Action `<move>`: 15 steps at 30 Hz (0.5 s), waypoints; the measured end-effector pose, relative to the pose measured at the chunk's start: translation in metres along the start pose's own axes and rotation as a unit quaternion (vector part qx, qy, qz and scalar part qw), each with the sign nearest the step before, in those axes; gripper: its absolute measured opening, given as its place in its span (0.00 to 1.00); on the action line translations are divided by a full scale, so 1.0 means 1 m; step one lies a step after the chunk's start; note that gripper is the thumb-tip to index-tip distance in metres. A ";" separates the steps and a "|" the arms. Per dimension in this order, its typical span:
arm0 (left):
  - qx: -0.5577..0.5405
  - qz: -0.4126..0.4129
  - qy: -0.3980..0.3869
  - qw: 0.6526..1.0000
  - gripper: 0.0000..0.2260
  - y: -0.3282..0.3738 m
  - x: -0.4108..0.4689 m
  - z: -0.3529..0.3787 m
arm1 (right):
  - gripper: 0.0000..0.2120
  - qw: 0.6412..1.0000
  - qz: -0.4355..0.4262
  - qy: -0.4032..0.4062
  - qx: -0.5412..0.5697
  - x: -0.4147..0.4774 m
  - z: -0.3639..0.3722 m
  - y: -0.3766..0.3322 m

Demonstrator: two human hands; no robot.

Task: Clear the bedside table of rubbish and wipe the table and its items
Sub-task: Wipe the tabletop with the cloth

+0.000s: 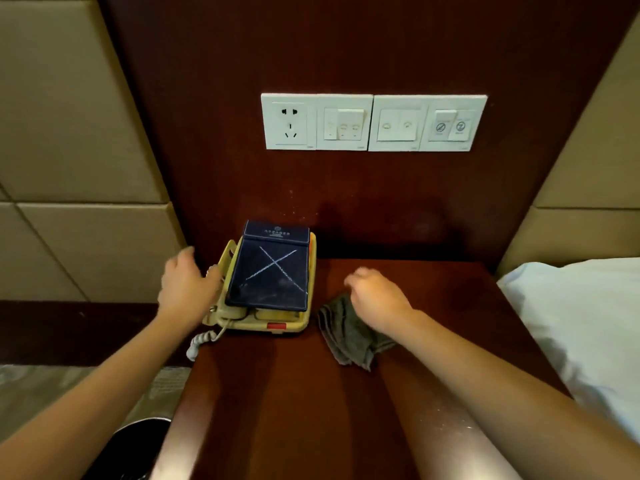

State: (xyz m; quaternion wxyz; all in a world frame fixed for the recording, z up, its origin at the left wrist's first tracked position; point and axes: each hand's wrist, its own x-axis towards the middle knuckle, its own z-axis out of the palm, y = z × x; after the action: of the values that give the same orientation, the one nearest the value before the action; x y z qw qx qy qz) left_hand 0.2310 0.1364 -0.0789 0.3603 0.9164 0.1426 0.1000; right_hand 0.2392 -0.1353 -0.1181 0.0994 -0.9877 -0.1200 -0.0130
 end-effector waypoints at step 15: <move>0.015 0.112 -0.261 0.959 0.27 0.084 -0.082 0.197 | 0.36 0.979 0.007 -0.162 -0.121 -0.029 0.044 0.045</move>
State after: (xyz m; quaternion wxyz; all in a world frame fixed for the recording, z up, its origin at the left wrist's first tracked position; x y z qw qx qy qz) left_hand 0.2265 -0.0740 -0.1691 0.3577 0.9261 -0.0581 -0.1052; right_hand 0.2219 -0.1764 -0.1719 -0.0414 -0.9823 -0.1249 0.1334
